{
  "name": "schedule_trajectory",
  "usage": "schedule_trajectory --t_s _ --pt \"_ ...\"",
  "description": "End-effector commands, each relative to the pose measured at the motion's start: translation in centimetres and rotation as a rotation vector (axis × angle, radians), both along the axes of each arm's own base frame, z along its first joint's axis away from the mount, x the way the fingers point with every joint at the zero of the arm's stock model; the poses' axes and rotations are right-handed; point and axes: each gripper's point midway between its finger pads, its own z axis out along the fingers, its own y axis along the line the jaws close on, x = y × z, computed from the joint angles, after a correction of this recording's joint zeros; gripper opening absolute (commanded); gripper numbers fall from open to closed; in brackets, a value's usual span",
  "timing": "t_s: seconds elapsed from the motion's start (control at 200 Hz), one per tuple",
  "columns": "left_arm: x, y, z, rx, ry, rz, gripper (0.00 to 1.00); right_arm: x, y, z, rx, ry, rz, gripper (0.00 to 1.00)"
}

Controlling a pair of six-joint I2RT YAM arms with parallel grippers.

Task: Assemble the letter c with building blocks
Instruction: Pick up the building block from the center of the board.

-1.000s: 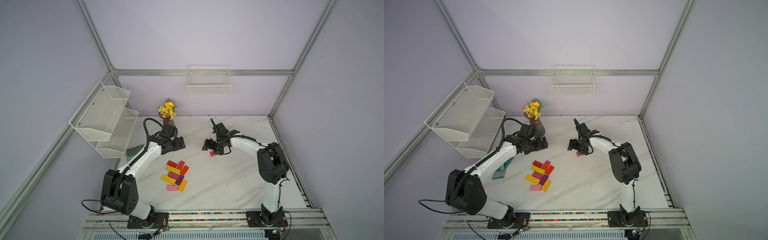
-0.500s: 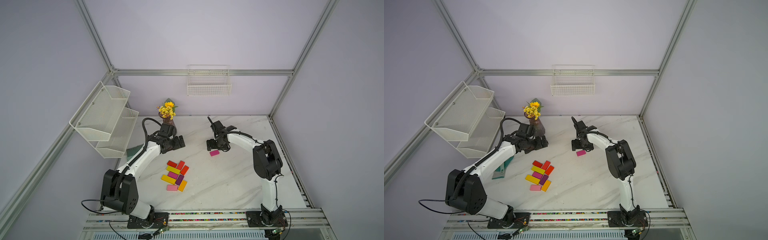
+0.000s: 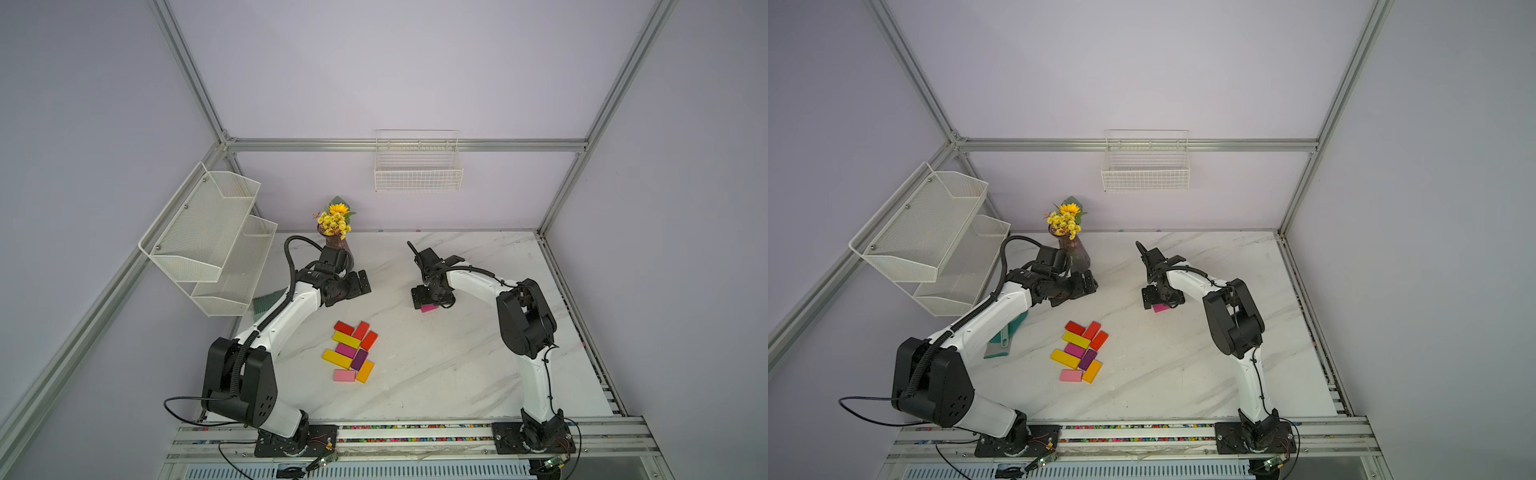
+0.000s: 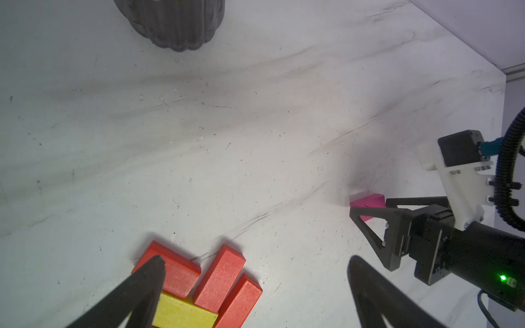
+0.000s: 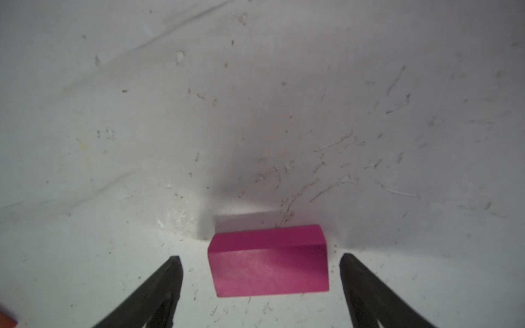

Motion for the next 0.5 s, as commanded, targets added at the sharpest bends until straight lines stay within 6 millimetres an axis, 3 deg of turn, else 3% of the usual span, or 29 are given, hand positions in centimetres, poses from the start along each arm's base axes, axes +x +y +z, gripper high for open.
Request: schedule_trajectory --t_s 0.0,0.235,0.495 --pt "0.50 -0.11 0.19 -0.036 -0.014 0.015 1.00 0.04 -0.19 -0.61 -0.051 0.004 0.016 0.86" --pt "0.43 -0.02 0.00 -0.044 -0.010 0.019 1.00 0.07 0.10 -0.96 -0.055 0.005 0.023 0.79" --pt "0.36 0.13 -0.14 -0.051 -0.004 0.030 1.00 0.00 0.00 -0.41 -0.051 -0.002 0.008 0.57"
